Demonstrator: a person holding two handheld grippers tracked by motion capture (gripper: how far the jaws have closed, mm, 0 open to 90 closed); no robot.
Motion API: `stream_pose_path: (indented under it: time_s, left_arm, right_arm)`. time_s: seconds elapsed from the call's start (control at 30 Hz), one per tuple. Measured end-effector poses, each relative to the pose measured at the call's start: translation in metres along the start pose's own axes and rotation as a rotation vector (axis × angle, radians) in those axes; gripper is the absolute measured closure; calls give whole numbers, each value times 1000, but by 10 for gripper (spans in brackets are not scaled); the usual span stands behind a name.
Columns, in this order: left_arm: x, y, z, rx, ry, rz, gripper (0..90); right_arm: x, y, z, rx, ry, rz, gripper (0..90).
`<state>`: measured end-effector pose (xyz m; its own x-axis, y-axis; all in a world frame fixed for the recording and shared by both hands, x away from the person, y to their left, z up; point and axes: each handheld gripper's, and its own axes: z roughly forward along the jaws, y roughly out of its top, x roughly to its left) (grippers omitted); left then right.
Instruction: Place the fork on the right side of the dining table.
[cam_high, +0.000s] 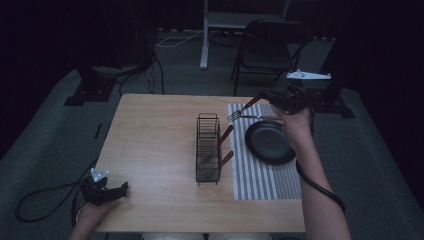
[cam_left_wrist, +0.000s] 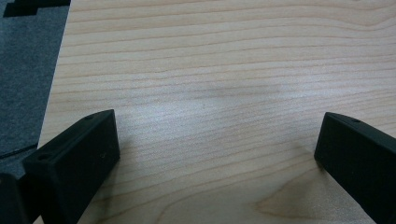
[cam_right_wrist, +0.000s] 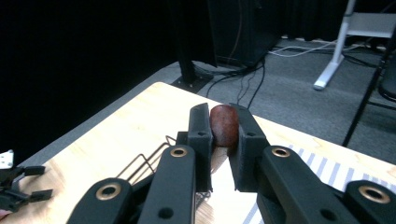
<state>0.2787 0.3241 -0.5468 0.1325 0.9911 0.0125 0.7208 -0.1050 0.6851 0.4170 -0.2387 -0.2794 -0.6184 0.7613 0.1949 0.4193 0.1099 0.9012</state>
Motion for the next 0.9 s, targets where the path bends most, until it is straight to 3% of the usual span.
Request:
stream_pose_path:
  time_s: [0.4, 0.73, 0.9]
  left_arm:
    - [0, 0, 0, 0, 0, 1, 2]
    - [0, 0, 0, 0, 0, 1, 2]
    - [0, 0, 0, 0, 0, 1, 2]
  right_arm:
    - [-18, -28, -13, 5, -34, 52, 806]
    - [-17, -53, -18, 26, -60, 51, 806]
    - [-17, -66, -19, 32, -52, 60, 806]
